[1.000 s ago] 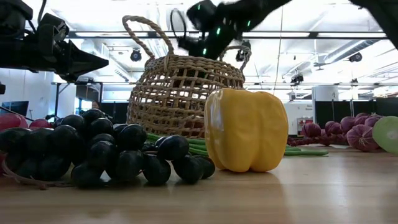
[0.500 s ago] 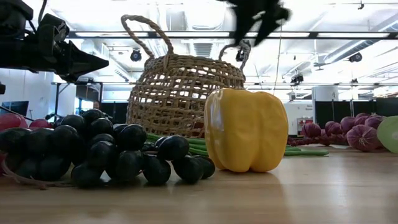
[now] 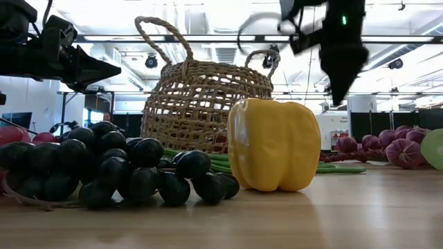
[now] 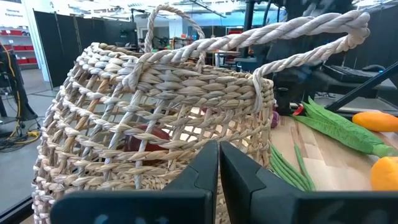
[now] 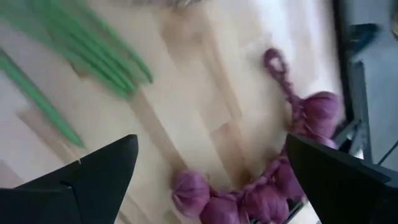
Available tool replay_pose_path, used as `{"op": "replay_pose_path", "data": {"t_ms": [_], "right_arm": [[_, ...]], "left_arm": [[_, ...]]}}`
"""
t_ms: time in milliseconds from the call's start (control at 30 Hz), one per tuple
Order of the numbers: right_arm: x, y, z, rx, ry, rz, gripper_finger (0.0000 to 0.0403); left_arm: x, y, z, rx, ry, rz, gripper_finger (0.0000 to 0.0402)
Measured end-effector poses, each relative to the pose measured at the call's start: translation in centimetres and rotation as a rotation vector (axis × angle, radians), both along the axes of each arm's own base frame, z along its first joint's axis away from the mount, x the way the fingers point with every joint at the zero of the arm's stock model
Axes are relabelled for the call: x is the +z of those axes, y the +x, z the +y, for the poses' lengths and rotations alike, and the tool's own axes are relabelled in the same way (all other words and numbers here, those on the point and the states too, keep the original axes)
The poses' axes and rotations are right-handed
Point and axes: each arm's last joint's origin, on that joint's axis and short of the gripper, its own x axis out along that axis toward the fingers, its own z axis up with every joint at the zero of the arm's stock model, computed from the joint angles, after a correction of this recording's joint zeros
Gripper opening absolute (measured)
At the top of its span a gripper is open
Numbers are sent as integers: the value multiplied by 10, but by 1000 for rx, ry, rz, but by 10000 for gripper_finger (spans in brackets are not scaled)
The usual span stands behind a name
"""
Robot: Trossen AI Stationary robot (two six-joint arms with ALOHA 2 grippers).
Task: Build produce basket
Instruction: Put the purple garlic into the brown basket
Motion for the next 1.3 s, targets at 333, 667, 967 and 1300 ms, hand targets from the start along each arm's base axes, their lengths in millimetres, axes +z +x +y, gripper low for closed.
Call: {"op": "replay_pose_path", "data": {"t_ms": [333, 667, 967, 1300], "right_arm": [[-55, -25, -103, 94, 40, 22, 370], [-81, -48, -164, 103, -38, -109, 329], [-101, -45, -168, 89, 2, -97, 293], [-82, -45, -157, 17, -17, -150, 47]], "left_arm": [[0, 0, 0, 0, 0, 0, 0], [0, 0, 0, 0, 0, 0, 0], [0, 0, 0, 0, 0, 0, 0], [0, 0, 0, 0, 0, 1, 0]]}}
